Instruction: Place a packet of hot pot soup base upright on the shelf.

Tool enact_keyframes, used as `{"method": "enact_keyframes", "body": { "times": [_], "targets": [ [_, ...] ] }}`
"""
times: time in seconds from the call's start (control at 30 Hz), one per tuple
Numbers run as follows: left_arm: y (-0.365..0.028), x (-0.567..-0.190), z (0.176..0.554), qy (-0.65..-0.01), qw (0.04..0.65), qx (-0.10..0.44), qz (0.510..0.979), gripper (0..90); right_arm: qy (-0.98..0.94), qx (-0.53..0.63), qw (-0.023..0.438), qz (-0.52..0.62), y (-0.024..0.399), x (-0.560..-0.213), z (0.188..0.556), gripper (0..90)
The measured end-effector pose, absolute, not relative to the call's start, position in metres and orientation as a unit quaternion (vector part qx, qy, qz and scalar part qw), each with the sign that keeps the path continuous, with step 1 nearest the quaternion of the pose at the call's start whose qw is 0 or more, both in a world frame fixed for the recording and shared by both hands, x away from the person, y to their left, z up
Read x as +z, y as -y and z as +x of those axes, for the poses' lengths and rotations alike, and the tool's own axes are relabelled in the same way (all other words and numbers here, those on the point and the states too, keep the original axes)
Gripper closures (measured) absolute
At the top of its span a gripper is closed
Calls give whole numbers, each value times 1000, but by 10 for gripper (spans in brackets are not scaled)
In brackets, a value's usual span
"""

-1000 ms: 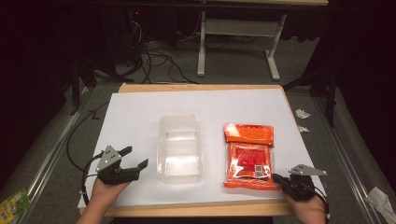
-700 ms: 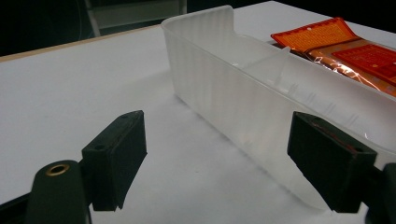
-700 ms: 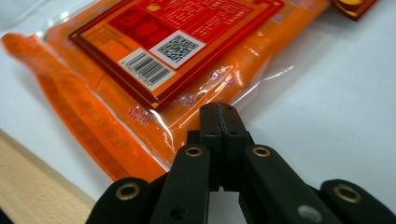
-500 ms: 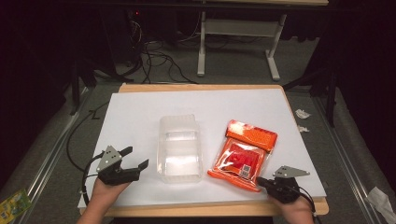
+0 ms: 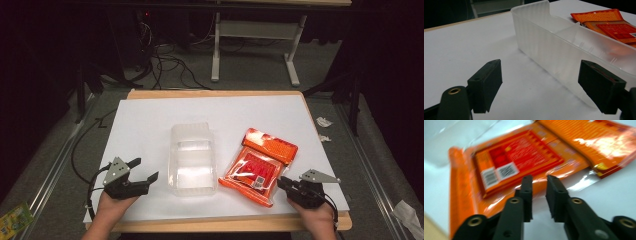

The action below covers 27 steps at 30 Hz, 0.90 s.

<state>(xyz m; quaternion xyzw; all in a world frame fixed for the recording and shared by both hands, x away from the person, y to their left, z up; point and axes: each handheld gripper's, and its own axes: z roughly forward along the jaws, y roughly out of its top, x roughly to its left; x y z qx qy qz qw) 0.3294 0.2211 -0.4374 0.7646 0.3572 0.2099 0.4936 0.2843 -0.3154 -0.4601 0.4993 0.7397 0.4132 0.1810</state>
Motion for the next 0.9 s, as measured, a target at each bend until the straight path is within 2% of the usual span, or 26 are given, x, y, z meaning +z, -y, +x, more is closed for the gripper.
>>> {"method": "enact_keyframes", "body": {
  "times": [0.03,0.07,0.13,0.17,0.2,0.23,0.27,0.53,0.7,0.9],
  "targets": [
    [-223,-438,328,-360,492,210,764,200,-727,419,189,511,320,-460,292,673],
    [-223,-438,328,-360,492,210,764,200,-727,419,189,511,320,-460,292,673],
    [-225,-439,327,-363,487,208,766,200,-716,419,194,524,323,-460,301,615],
    [-227,-440,326,-366,483,207,768,198,-708,416,198,535,326,-460,311,555],
    [-227,-440,326,-366,483,207,768,198,-708,416,198,535,326,-460,311,555],
    [-229,-441,324,-369,481,207,768,197,-701,416,204,542,328,-461,319,509],
    [-229,-441,324,-369,481,207,768,197,-701,416,204,542,328,-461,319,509],
    [-233,-441,321,-372,479,209,767,196,-669,417,210,579,342,-462,355,314],
    [-233,-441,320,-371,477,212,768,195,-641,417,200,613,359,-466,380,234],
    [-231,-442,319,-370,476,210,770,195,-617,423,173,641,374,-475,399,229]
  ]
}}
